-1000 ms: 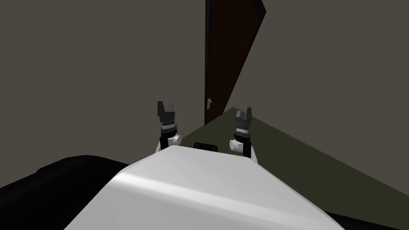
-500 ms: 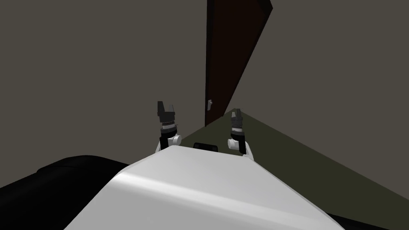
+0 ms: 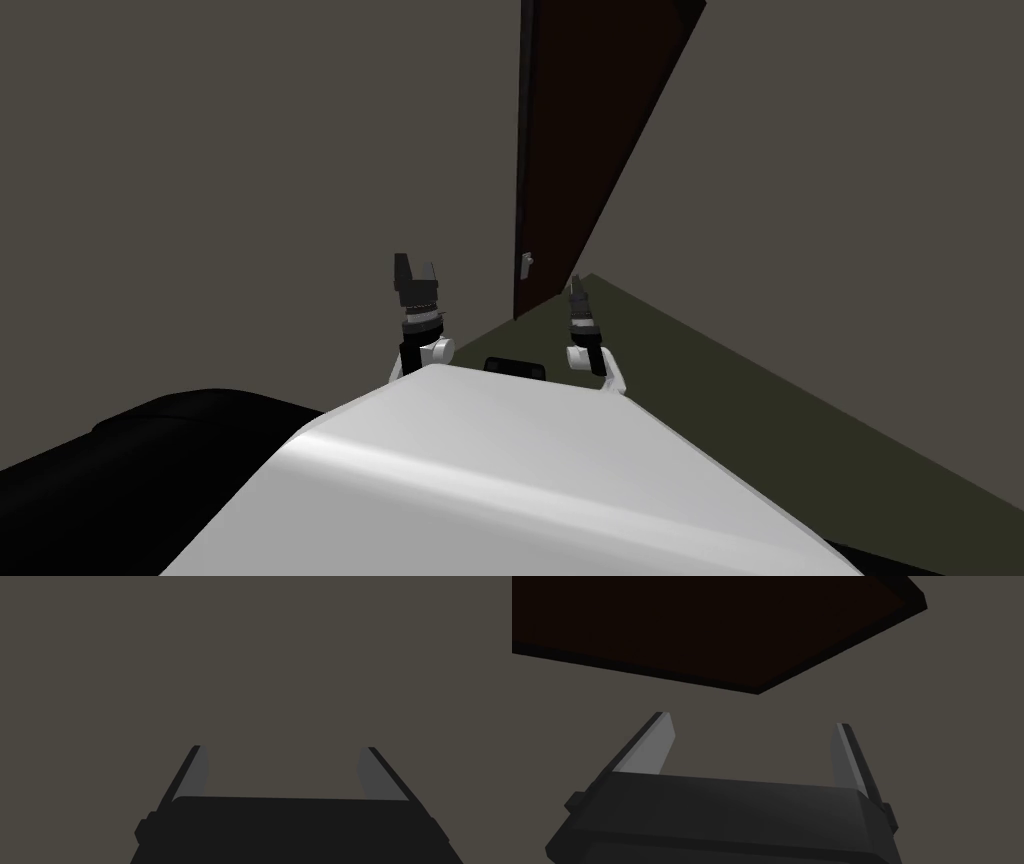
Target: Pull the door open
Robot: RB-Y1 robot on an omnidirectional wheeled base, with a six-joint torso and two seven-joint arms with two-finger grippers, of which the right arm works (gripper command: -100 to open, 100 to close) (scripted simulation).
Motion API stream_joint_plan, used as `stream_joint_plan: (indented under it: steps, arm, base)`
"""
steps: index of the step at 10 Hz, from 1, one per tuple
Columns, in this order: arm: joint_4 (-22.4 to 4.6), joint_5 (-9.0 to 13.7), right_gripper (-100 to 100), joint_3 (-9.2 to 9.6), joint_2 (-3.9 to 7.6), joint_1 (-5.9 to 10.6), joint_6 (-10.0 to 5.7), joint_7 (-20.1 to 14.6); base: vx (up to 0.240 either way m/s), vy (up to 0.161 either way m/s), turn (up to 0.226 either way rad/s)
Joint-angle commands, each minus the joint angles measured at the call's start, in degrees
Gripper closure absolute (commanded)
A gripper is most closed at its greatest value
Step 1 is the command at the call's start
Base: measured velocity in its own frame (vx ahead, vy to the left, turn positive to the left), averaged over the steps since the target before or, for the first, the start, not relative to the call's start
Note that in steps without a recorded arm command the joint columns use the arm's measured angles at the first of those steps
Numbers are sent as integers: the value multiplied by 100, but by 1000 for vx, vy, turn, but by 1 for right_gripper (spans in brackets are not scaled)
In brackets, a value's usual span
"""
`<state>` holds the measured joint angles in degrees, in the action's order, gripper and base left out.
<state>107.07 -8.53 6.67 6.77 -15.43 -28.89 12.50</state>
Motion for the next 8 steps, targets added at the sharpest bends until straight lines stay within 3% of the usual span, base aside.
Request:
stream_joint_plan:
  steps: [1,8]
  arm:
    - [-270,-139,-100,34,113,137,-11,208]
    - [-1385,-796,-100,276,465,722,-32,1140]
  base:
    - [97,-30,69]
    - [95,-35,67]
